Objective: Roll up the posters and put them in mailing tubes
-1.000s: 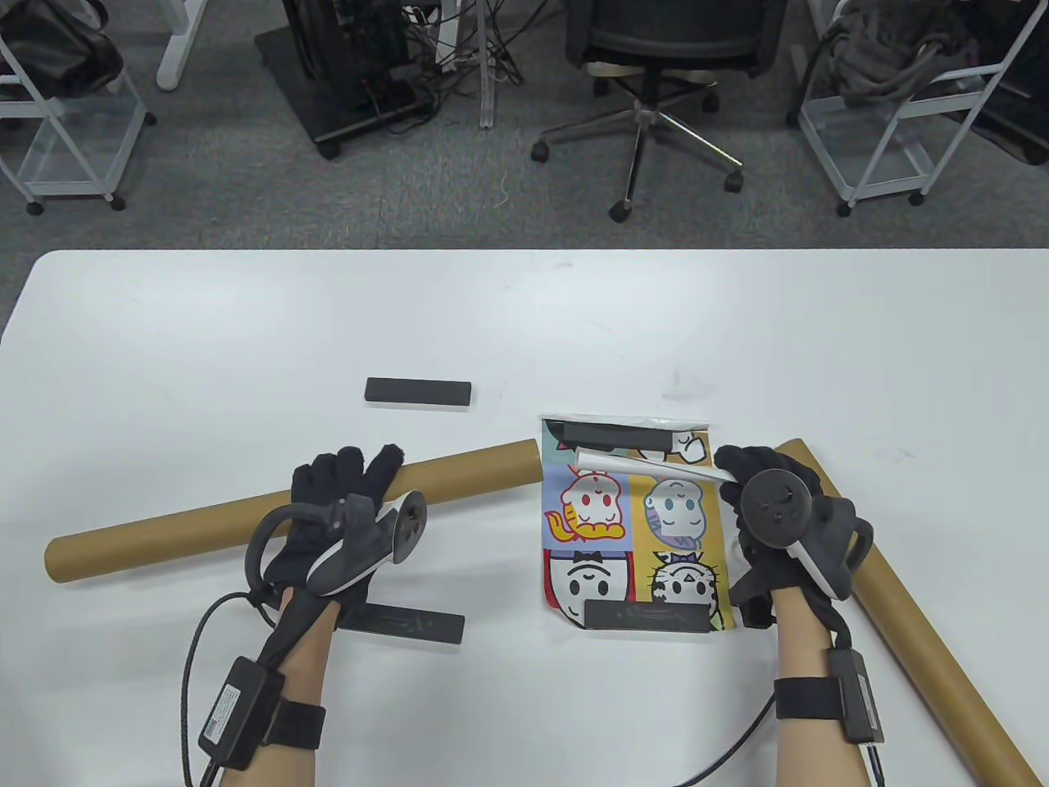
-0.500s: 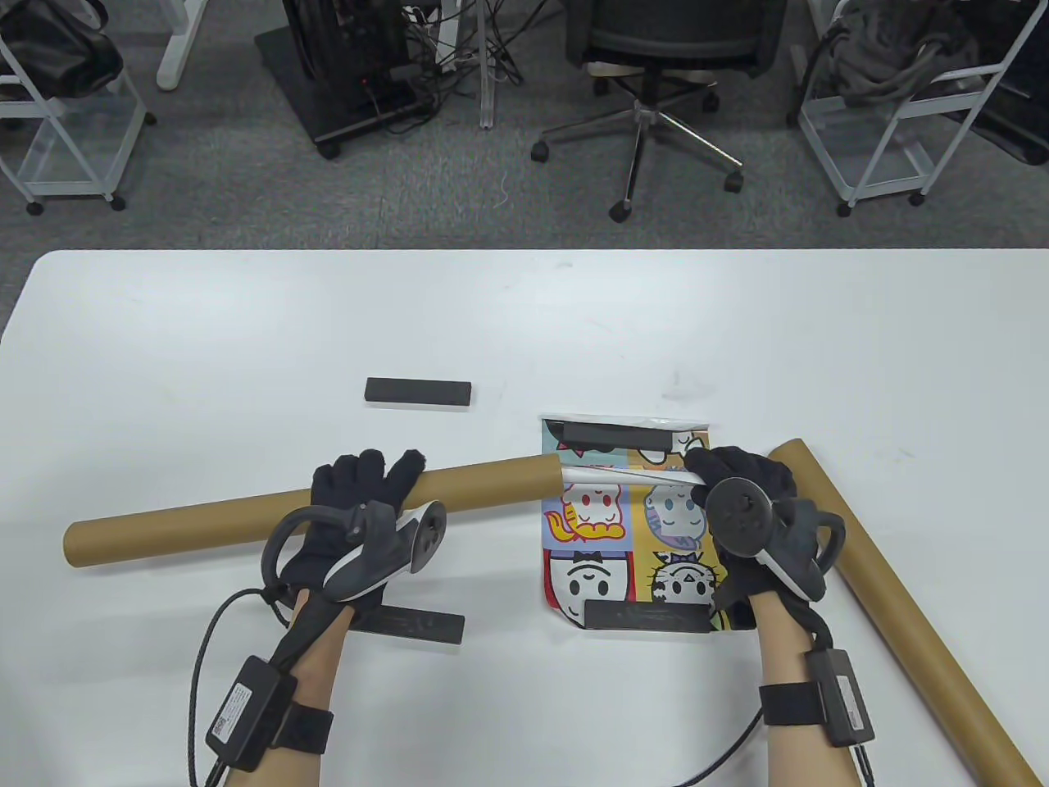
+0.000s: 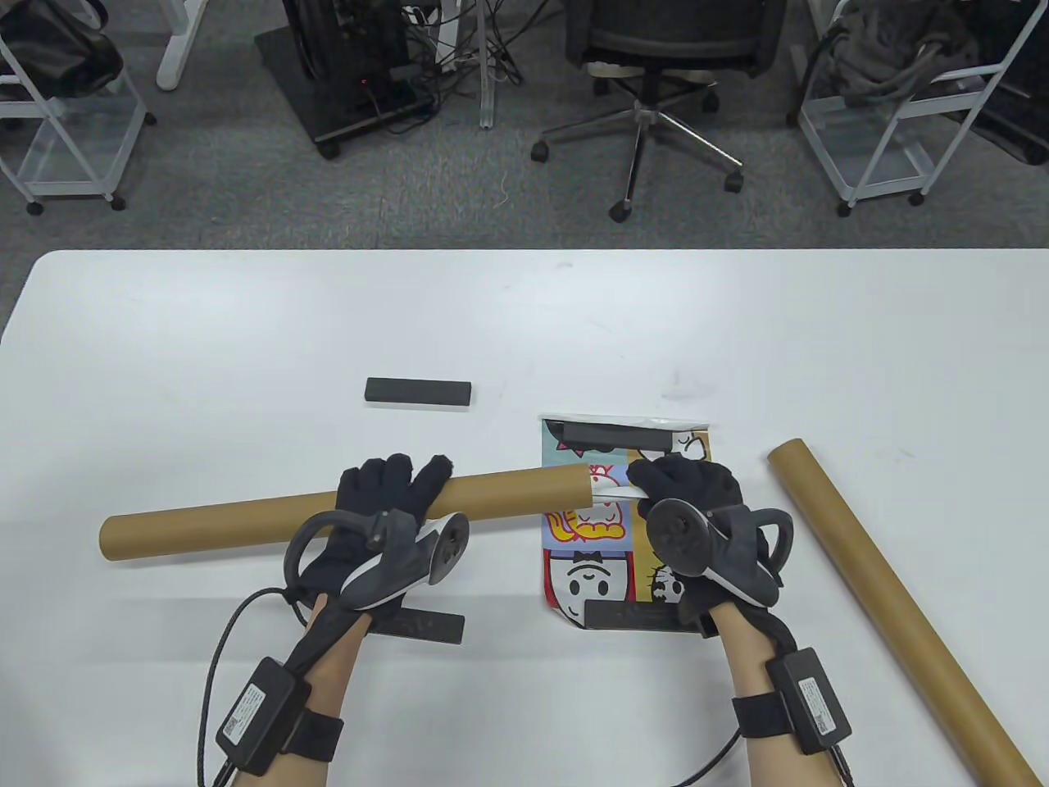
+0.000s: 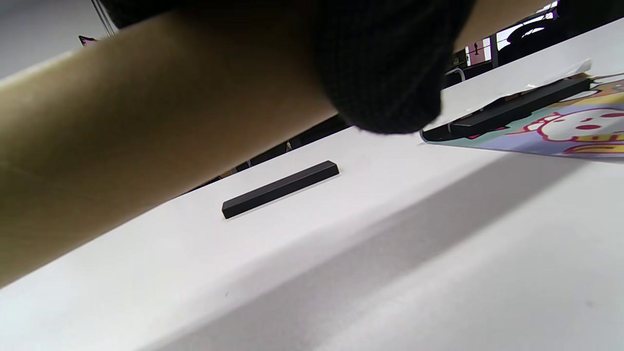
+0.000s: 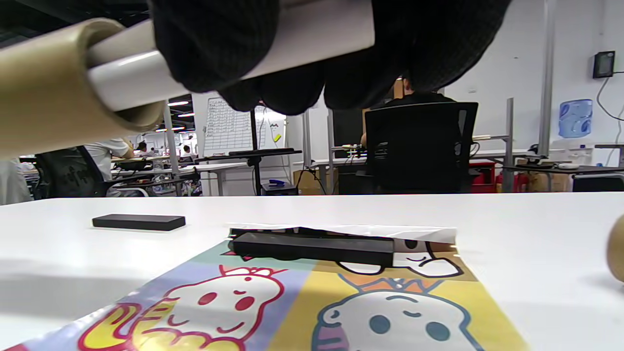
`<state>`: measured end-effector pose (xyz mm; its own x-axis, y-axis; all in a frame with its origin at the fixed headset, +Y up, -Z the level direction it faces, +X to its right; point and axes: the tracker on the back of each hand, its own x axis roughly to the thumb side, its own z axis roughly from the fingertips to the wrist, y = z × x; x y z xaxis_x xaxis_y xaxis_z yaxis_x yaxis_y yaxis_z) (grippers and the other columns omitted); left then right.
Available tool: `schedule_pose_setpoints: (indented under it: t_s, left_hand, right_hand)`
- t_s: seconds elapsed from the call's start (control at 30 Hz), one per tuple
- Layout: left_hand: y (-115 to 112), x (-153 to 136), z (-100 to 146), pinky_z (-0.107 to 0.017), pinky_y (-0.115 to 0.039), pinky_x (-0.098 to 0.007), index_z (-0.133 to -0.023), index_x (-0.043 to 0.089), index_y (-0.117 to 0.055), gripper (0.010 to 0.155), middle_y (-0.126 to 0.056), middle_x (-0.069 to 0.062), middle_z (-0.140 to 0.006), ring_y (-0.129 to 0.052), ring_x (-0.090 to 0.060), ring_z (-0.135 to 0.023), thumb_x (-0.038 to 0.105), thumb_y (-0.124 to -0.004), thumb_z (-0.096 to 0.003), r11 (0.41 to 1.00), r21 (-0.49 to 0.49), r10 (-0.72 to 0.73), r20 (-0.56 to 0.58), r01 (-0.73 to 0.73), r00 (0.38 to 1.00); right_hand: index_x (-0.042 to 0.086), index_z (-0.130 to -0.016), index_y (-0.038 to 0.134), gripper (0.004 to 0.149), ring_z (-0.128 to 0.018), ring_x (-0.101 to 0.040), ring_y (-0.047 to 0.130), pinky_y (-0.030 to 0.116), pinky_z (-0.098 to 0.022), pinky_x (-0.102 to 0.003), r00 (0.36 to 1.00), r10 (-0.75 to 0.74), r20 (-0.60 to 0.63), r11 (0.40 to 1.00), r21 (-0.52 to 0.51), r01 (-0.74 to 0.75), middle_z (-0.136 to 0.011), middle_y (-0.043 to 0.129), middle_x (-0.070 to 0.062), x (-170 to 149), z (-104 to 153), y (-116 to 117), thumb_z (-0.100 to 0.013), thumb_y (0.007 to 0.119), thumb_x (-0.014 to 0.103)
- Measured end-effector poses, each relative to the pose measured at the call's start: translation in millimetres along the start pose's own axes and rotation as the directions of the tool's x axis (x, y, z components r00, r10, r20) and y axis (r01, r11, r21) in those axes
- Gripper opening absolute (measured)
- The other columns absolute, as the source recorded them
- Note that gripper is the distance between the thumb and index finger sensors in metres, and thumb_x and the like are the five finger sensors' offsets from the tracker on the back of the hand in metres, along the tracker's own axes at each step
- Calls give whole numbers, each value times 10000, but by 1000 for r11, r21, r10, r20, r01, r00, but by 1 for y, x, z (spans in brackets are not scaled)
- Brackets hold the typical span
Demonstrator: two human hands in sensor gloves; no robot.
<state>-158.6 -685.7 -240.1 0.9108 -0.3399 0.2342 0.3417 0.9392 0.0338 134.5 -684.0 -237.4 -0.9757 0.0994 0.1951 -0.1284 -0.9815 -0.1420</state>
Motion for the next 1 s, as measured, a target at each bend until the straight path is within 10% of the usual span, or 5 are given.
schedule_pose_setpoints:
  t_s: [0.43, 0.8, 1.0]
  left_hand:
    - [6, 6, 3, -843, -632, -565, -1168, 387, -326, 880, -587, -49, -1183, -688, -356, -1067, 388, -855, -465, 998, 22, -53, 8, 53, 999]
    - [5, 0, 2, -836, -641, -569, -1176, 367, -327, 879, -593, -60, -1181, -699, -361, -1060, 393, -851, -470, 999, 3, -37, -17, 37, 999]
    - [5, -3, 2, -833, -643, -572, -1176, 357, -346, 868, -598, -68, -1179, -703, -366, -1056, 393, -851, -472, 1000, -3, -31, -36, 31, 999]
  right_hand:
    - [166, -1056, 573, 648, -953, -466, 712, 601, -679, -696, 968, -243, 57, 970, 41, 241, -1080, 670, -133, 1, 1, 2, -463, 759, 351]
    - [-70, -1112, 239, 853, -1000, -665, 451, 420, -662, -777, 697, -703, -143, 711, -106, 695, -1156, 350, -398, -28, 6, -1, -531, 600, 438]
    - [-122, -1095, 179, 898, -992, -695, 390, 389, -659, -780, 620, -772, -141, 624, 23, 781, -1134, 273, -459, -17, 2, 13, -537, 579, 457]
